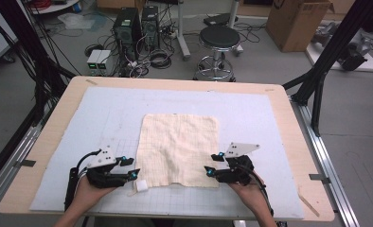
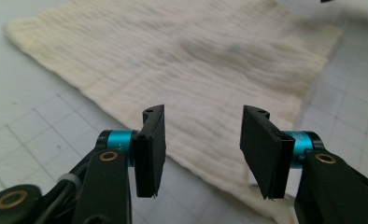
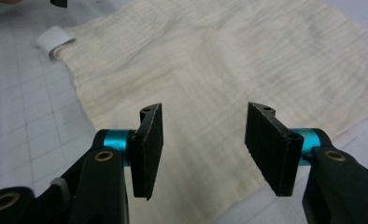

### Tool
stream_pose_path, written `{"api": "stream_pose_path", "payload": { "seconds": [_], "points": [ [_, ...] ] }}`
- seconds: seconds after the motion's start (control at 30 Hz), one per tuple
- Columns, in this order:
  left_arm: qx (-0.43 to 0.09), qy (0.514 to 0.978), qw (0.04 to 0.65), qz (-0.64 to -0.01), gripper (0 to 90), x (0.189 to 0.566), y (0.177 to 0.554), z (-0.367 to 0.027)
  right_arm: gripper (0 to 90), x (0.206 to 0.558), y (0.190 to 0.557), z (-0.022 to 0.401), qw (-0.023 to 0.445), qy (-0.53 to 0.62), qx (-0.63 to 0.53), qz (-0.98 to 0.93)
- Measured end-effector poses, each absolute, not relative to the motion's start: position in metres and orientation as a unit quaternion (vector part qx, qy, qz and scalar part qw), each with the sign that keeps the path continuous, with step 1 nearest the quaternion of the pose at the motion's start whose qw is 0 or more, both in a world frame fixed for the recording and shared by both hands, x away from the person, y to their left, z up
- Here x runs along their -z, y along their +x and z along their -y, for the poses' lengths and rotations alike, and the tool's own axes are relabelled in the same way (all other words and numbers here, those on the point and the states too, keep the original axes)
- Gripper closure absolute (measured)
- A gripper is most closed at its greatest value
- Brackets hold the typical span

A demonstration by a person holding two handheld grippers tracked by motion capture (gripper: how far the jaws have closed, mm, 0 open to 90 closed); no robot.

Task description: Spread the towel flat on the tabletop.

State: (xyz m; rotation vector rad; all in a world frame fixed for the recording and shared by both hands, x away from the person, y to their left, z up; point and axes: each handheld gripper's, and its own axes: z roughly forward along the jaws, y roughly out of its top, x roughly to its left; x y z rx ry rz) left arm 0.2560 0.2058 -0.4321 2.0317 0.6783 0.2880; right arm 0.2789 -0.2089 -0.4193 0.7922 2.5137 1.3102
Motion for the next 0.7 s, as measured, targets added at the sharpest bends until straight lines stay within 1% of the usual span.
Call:
{"api": "stream_pose_path", "payload": {
  "seconds": [0.1,0.2,0.37,0.53,0.7],
  "points": [
    [-0.105,0.84,0.463,-0.262,51.5,0.436,0.252,-0.204,47.8,0.426,0.272,0.209,0.094,0.266,-0.433,-0.856],
    [-0.087,0.854,0.45,-0.247,56.0,0.44,0.252,-0.201,48.8,0.431,0.267,0.211,0.089,0.262,-0.425,-0.862],
    [-0.072,0.867,0.437,-0.229,62.2,0.444,0.251,-0.199,51.4,0.437,0.261,0.212,0.075,0.254,-0.415,-0.87],
    [-0.076,0.869,0.433,-0.228,70.7,0.445,0.252,-0.198,58.4,0.442,0.262,0.206,0.069,0.245,-0.391,-0.885],
    [-0.086,0.869,0.43,-0.231,83.2,0.446,0.252,-0.197,67.2,0.442,0.263,0.207,0.08,0.247,-0.385,-0.885]
  ]
}}
